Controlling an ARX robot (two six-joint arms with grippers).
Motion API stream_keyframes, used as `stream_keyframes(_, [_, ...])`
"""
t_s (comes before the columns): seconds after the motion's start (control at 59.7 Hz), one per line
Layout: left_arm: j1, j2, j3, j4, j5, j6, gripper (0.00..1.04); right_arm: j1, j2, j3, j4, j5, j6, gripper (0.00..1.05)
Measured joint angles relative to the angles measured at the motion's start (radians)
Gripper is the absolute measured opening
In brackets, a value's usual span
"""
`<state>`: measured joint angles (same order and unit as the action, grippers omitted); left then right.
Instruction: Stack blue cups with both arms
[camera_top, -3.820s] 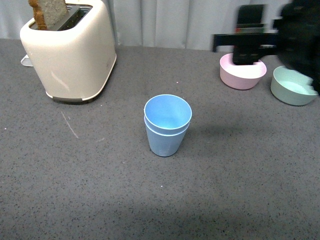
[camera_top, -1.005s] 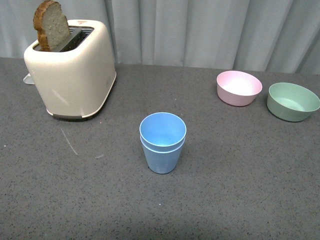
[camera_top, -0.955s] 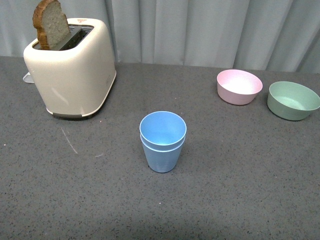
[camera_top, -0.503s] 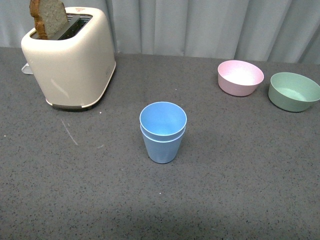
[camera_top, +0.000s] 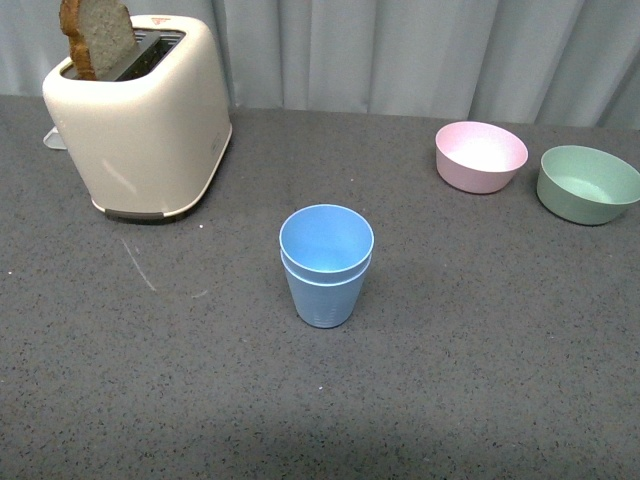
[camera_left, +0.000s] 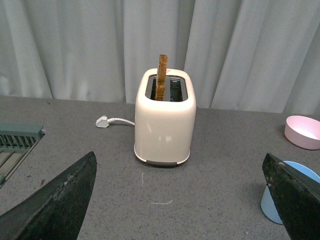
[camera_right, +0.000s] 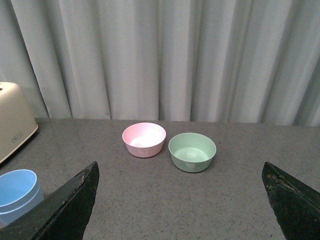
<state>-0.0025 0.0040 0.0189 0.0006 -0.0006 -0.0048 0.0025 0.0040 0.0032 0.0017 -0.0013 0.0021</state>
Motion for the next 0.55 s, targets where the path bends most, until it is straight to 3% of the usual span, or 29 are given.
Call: stream_keyframes(0.553, [0.000, 0.000, 0.000, 0.000, 0.000, 0.000, 0.98, 0.000, 0.000, 0.000, 0.000, 0.000, 0.000, 0.95])
